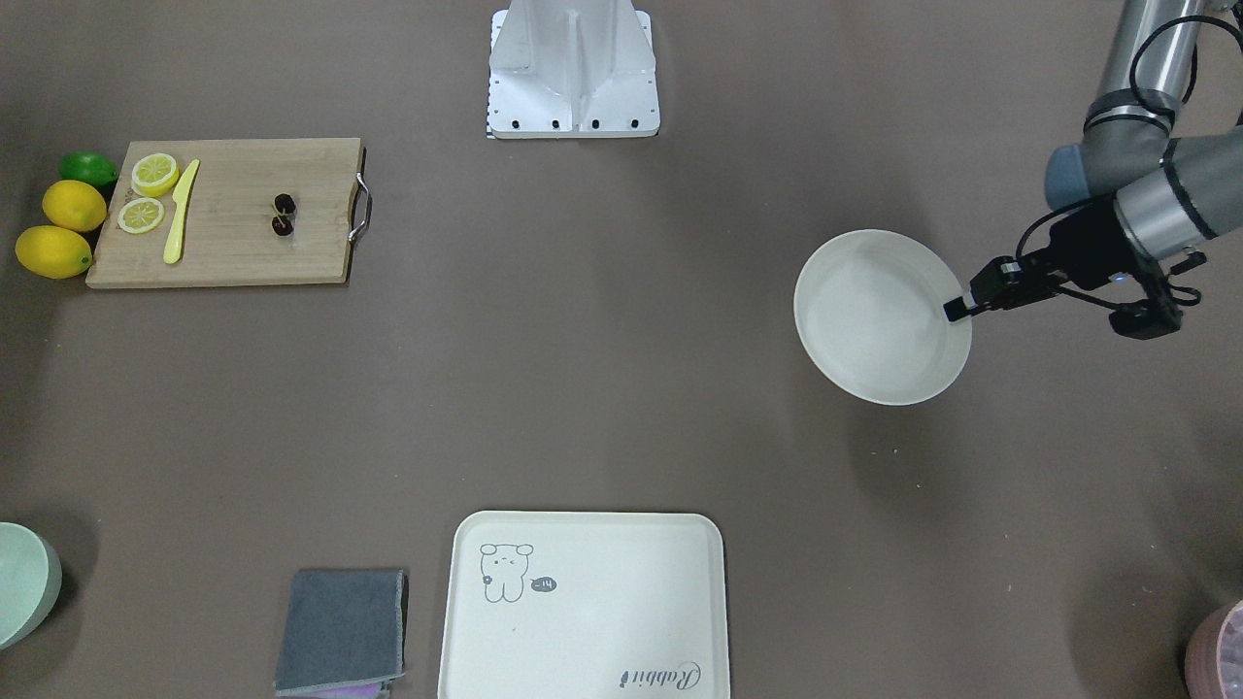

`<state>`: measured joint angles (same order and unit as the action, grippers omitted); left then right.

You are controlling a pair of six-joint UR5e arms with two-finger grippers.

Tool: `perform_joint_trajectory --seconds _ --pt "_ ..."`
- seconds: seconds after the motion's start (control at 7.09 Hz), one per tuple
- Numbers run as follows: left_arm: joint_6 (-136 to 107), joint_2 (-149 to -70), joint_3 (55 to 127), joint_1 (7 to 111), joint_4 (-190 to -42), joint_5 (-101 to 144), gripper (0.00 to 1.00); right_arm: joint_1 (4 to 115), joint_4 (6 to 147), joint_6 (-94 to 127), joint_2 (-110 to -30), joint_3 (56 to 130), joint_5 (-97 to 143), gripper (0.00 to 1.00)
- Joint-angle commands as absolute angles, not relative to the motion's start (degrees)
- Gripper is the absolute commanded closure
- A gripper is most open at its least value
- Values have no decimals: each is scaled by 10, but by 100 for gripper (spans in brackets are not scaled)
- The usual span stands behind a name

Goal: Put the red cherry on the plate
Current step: 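Grip the rim of the white plate with the left gripper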

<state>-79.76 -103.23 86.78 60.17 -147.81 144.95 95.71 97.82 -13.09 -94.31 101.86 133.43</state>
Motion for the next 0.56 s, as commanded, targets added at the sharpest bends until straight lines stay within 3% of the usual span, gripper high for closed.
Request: perform_joint_trajectory --seconds 0.0,0.42 --pt "-810 -1060 945 522 -1340 1356 100 958 978 -131 -944 1019 1334 0" --pt "-814 -1154 980 437 -1165 1241 100 962 979 -131 -945 1019 1334 0"
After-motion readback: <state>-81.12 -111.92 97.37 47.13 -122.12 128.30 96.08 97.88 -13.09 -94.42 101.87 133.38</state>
